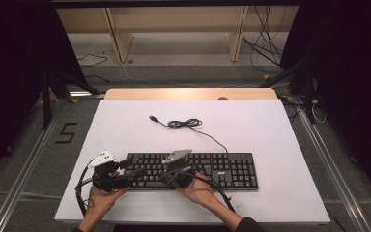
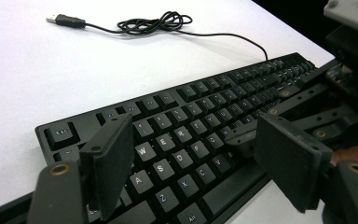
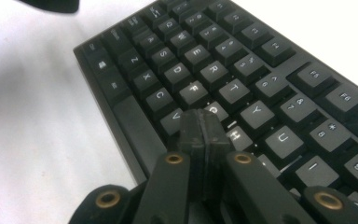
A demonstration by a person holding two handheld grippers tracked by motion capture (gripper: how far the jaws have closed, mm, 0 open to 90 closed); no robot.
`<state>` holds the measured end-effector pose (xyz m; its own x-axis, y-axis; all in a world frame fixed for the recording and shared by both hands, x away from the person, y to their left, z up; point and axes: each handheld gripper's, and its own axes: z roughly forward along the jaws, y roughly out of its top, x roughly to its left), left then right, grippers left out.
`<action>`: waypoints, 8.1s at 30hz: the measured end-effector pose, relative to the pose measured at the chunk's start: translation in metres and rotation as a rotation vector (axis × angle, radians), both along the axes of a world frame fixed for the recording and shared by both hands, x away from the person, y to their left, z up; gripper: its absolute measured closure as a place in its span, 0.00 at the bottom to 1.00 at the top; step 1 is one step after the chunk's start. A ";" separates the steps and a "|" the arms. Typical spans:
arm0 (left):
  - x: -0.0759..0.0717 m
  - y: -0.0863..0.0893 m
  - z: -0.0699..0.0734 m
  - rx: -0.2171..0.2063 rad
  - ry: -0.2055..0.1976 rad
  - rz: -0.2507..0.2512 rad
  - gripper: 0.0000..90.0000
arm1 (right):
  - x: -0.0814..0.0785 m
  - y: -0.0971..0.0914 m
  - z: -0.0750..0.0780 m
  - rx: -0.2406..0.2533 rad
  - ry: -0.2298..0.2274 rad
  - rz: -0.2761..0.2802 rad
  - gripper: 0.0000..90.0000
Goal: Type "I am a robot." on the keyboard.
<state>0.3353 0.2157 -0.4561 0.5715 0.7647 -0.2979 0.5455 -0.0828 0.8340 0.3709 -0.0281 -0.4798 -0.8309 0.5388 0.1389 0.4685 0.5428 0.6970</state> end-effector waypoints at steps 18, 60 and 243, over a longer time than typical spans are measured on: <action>0.000 0.000 0.000 0.002 -0.001 0.001 0.31 | -0.001 0.000 -0.001 0.007 0.002 -0.019 1.00; -0.001 0.001 0.001 -0.006 -0.013 -0.005 0.31 | 0.018 -0.057 0.033 0.142 -0.033 -0.129 0.51; -0.002 -0.002 0.005 -0.052 -0.033 -0.033 0.33 | -0.012 -0.083 0.027 0.124 -0.040 -0.134 0.93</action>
<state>0.3337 0.2139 -0.4507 0.6064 0.7291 -0.3173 0.5149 -0.0559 0.8554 0.3585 -0.1112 -0.4531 -0.7592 0.6257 0.1795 0.5014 0.3864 0.7741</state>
